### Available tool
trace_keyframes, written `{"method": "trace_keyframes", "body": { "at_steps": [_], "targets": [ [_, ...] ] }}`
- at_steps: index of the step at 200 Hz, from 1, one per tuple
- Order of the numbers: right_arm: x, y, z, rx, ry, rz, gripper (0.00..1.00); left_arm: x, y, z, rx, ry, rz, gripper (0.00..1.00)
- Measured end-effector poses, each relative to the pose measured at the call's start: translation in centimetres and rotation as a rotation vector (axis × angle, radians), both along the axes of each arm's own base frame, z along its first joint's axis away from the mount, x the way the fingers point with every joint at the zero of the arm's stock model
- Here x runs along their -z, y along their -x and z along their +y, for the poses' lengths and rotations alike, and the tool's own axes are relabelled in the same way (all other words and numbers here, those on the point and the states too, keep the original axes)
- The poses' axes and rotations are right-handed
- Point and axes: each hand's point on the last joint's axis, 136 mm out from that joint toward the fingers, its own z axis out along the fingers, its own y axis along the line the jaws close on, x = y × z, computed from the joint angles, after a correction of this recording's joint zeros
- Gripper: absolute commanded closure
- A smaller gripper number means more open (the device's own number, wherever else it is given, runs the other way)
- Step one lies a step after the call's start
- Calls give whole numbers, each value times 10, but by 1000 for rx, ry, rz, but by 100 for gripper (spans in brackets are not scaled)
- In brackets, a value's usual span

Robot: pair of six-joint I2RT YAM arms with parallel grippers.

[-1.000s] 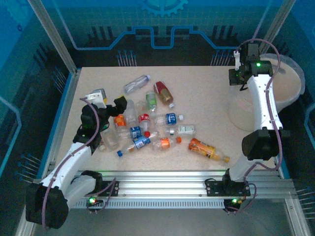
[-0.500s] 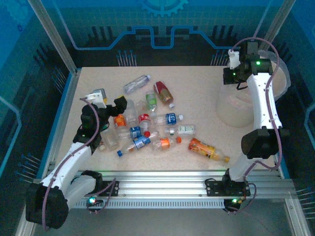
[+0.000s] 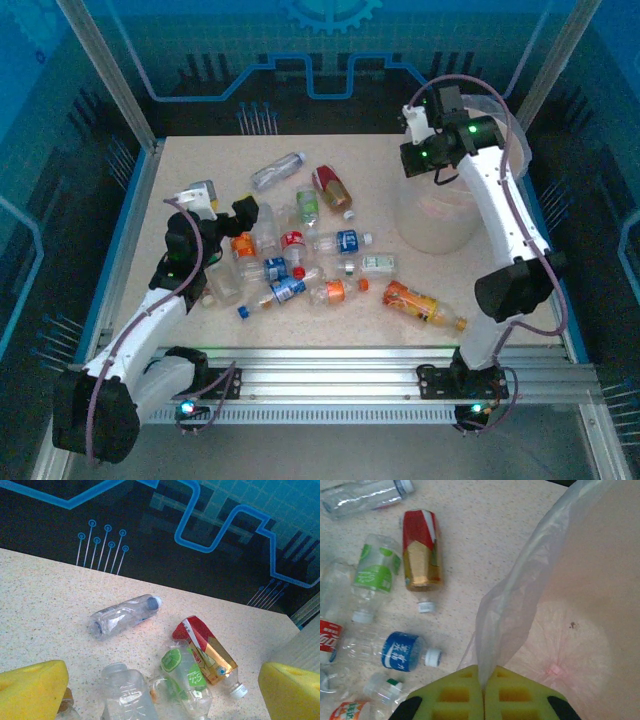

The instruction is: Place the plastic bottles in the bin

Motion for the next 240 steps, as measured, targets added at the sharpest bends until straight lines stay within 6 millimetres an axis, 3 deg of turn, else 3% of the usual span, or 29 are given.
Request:
{"method": "trace_keyframes", "body": {
  "at_steps": [102, 179, 240],
  "targets": [
    [-1, -8, 53, -54, -12, -3, 100, 0, 0, 0, 0, 2, 0, 1],
    [1, -4, 58, -25, 6, 13, 100, 0, 0, 0, 0, 2, 0, 1],
    [1, 4, 74, -48, 14, 12, 100, 0, 0, 0, 0, 2, 0, 1]
  ]
}}
